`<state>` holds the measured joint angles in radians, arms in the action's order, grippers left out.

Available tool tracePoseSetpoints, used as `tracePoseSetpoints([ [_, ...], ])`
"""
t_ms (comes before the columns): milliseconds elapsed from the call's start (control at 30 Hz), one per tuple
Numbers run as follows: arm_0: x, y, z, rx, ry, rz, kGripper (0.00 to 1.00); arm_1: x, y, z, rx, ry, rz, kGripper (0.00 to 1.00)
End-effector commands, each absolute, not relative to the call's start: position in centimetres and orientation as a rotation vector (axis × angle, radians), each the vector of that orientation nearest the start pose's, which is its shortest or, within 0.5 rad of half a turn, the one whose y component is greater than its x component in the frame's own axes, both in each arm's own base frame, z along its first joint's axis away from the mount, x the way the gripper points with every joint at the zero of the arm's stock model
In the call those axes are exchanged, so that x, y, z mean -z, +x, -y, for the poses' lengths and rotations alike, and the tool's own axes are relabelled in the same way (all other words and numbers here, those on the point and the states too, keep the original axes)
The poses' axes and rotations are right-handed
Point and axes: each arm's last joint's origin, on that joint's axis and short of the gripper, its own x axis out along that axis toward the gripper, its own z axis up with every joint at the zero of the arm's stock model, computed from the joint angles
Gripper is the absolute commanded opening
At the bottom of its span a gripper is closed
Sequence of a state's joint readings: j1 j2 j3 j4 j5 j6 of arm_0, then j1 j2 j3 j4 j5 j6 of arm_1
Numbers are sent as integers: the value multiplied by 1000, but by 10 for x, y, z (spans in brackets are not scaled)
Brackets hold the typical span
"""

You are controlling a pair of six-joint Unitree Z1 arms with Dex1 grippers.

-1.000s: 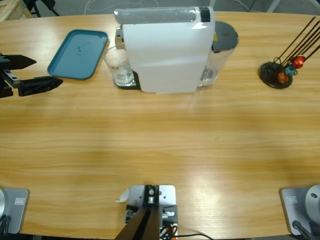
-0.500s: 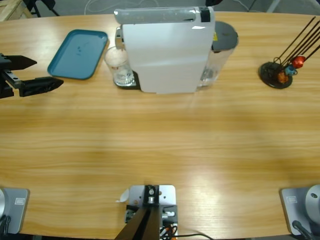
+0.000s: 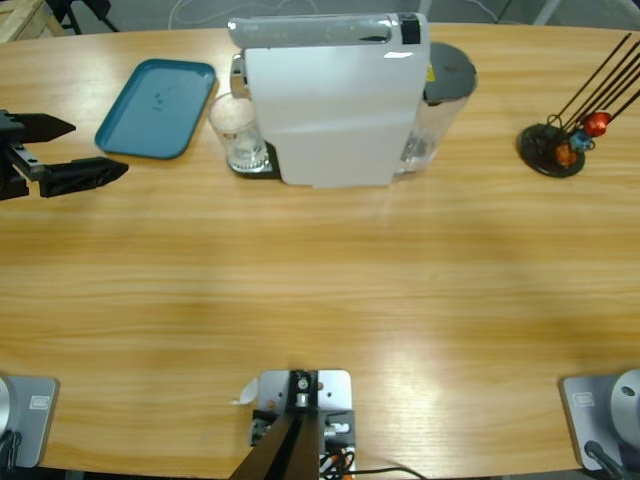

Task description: Pour coffee

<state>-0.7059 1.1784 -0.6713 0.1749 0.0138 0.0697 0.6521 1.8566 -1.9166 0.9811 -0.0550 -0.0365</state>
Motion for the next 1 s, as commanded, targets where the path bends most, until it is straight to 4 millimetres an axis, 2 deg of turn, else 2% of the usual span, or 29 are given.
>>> tracePoseSetpoints([
  [33,-286,135,115,678,322,-679,964,-395,313,-240,-559,-396,-923,0],
  [1000,-285,134,116,685,328,-687,964,-362,305,-236,-551,-395,-988,0],
])
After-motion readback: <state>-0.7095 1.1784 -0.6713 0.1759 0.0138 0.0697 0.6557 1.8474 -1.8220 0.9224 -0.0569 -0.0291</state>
